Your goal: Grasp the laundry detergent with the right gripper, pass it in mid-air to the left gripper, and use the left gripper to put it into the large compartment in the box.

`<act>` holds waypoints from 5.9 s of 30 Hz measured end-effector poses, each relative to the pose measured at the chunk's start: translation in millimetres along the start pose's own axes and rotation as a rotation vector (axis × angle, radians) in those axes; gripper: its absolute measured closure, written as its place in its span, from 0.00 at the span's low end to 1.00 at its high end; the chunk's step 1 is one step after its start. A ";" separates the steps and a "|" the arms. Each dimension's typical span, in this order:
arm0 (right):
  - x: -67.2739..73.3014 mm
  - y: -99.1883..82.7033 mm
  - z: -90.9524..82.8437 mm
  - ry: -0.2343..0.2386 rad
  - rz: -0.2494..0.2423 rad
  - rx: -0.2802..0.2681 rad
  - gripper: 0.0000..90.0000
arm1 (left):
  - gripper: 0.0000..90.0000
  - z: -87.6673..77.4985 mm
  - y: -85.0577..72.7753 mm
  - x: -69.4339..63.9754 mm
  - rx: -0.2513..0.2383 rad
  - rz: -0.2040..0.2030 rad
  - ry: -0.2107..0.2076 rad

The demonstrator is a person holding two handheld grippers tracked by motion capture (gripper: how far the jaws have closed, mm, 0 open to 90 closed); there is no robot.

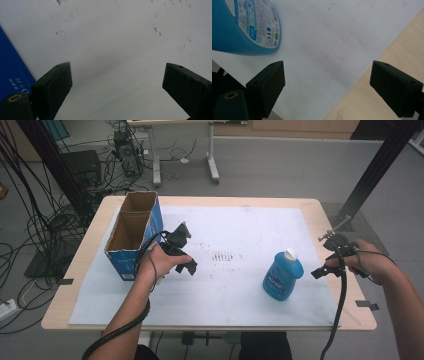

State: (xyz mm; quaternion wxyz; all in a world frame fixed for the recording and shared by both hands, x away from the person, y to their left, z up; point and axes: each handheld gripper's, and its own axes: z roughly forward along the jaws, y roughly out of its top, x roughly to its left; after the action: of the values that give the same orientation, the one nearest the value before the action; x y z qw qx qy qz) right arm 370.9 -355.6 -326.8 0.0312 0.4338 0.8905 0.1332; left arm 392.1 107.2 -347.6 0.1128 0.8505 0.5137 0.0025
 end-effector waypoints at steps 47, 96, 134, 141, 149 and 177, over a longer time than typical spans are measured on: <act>69.2 -44.3 17.8 0.011 -0.059 -0.073 0.14 | 0.10 12.6 -29.4 -11.5 0.001 0.004 -0.041; 88.7 -66.7 60.6 -0.014 -0.049 -0.377 0.11 | 0.10 21.6 -33.2 -18.5 -0.004 -0.011 -0.075; 106.6 -71.3 91.4 0.031 -0.070 -0.731 0.05 | 0.10 18.8 -37.6 -24.4 -0.028 -0.009 -0.127; 107.6 -72.0 97.2 0.027 -0.056 -0.773 0.03 | 0.10 19.6 -37.9 -25.2 -0.029 -0.010 -0.124; 106.8 -72.7 98.9 0.013 -0.028 -0.869 0.03 | 0.10 19.2 -38.8 -25.5 -0.028 -0.009 -0.123; 110.5 -63.8 109.2 -0.001 -0.011 -1.024 0.01 | 0.10 17.2 -40.5 -24.1 -0.015 -0.020 -0.078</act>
State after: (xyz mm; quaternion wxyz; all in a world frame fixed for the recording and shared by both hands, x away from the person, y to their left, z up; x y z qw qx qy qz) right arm 272.1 -283.8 -442.2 0.2409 0.3585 0.7131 0.5522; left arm 347.4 100.9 -369.5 0.1394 0.8439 0.5174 -0.0280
